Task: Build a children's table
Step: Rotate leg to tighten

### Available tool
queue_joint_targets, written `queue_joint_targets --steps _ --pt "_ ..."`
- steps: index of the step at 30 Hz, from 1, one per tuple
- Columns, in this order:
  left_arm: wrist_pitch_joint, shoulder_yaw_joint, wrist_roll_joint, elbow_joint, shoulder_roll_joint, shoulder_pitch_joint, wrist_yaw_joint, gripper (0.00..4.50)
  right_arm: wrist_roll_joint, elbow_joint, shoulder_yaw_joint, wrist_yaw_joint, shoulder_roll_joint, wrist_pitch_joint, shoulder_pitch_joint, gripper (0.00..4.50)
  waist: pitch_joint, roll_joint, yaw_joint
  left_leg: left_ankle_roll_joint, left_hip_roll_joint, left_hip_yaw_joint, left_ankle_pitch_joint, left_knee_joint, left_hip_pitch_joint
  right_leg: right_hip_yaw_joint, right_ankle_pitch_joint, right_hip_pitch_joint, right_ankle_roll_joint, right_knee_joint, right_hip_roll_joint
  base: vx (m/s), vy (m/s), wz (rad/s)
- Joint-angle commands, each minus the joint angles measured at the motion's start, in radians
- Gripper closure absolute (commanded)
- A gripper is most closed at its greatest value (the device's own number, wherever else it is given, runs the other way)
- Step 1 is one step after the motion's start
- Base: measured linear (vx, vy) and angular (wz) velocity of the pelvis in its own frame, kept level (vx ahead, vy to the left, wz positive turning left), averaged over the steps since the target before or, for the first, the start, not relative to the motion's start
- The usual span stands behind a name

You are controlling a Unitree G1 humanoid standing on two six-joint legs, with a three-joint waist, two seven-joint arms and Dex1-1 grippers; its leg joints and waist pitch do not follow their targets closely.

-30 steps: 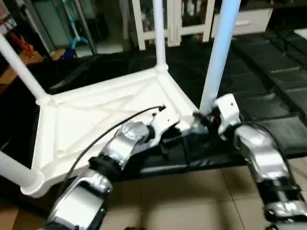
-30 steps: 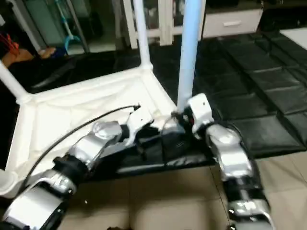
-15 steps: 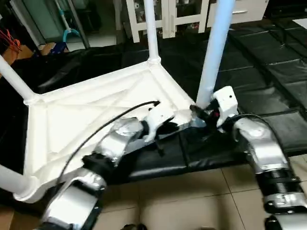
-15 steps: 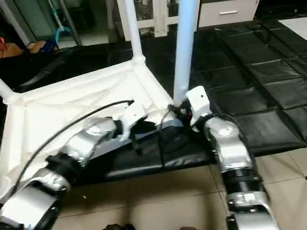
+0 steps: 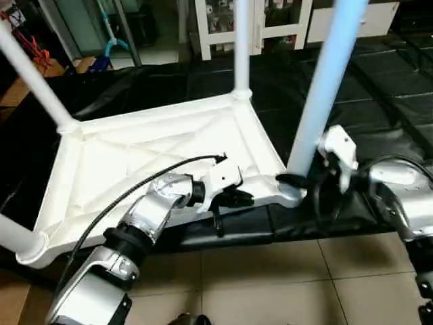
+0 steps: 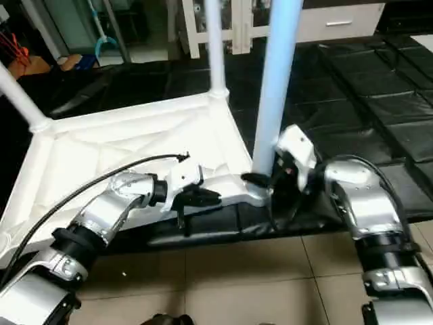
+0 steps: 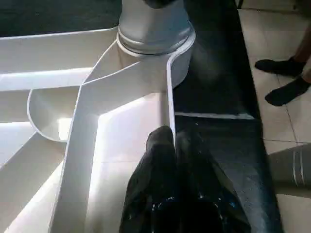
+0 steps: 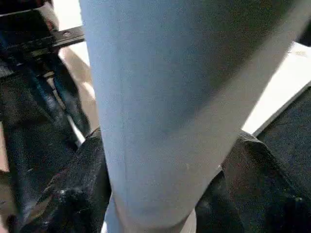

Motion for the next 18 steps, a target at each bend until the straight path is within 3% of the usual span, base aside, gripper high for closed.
queue_joint_targets --steps 1,5,11,18 --pt "0.014 -0.036 0.022 0.004 0.018 0.019 -0.037 4.5 0.004 0.003 0.011 0.017 -0.005 -0.005 -0.002 1.39 -0.059 -0.027 -0.002 0.141 0.08 -0.042 -0.187 -0.076 0.051 0.016 0.026 0.024 -0.285 -0.062 -0.044 0.0 0.0 0.0" --pt "0.019 -0.039 0.023 -0.002 0.021 0.022 -0.047 4.5 0.007 0.022 0.016 0.043 -0.003 -0.014 -0.007 1.51 -0.059 -0.029 -0.002 0.128 0.079 -0.039 -0.199 -0.077 0.053 0.018 0.015 0.022 -0.284 -0.065 -0.044 0.0 0.0 0.0" --pt "0.025 -0.043 0.025 -0.012 0.028 0.029 -0.059 4.5 0.01 0.044 0.022 0.081 -0.011 -0.014 -0.019 2.05 -0.063 -0.029 0.0 0.154 0.079 -0.035 -0.16 -0.072 0.051 0.016 0.059 0.021 -0.285 -0.061 -0.045 0.0 0.0 0.0" --pt "0.027 -0.046 0.03 -0.012 0.03 0.031 -0.06 4.5 -0.006 0.059 0.032 0.079 -0.008 -0.011 -0.02 2.55 -0.06 -0.033 0.001 0.155 0.08 -0.034 -0.171 -0.074 0.051 0.017 0.028 0.019 -0.284 -0.063 -0.045 0.0 0.0 0.0"
